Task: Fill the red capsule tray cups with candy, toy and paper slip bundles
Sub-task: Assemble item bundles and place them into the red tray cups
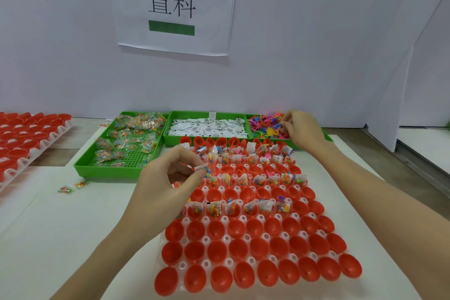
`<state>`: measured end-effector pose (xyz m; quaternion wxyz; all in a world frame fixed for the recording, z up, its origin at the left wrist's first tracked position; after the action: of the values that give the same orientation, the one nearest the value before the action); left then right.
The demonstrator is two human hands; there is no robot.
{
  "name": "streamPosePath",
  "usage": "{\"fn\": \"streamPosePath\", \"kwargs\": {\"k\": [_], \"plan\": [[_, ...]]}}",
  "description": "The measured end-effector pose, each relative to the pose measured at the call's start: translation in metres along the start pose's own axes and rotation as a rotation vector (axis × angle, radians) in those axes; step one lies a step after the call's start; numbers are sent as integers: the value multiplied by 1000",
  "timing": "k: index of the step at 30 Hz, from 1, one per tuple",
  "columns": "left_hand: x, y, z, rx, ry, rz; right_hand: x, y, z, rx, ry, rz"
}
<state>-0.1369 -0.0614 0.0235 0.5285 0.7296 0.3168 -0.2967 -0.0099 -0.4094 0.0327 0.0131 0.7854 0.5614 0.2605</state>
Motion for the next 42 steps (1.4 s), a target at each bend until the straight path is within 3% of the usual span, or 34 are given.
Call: {"fn": "streamPosePath", "kwargs": {"k": [5, 12, 20, 26, 32, 37, 42], "plan": [[0, 0, -1, -4, 4, -5, 0, -14, -24, -147, 351, 0], [2, 0, -4, -6, 33, -17, -4, -64, -36, 8, 747, 113], [6, 8, -33, -162, 73, -34, -3, -141, -53, 72, 1185, 227], [10, 8, -37, -231, 69, -42, -11, -157, -57, 98, 1250, 335], [1, 5, -23, -177, -26, -30, -2, -164, -57, 150, 1148, 368], [-5, -5, 8, -59, -216, -113, 34, -182, -56, 260, 999, 160], [-11, -13, 28, 35, -260, -129, 73, -207, -37, 396, 941, 11]]}}
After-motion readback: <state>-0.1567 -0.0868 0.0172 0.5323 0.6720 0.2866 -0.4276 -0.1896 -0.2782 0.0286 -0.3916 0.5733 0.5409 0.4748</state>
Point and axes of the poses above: each hand's wrist, its own y-axis towards the middle knuckle, its own z-axis out of the palm, x = y × z, the point moved 6 cm from there along y, towards the middle knuckle, and after that the axes turned 11 degrees about z, right-handed, at the moved point
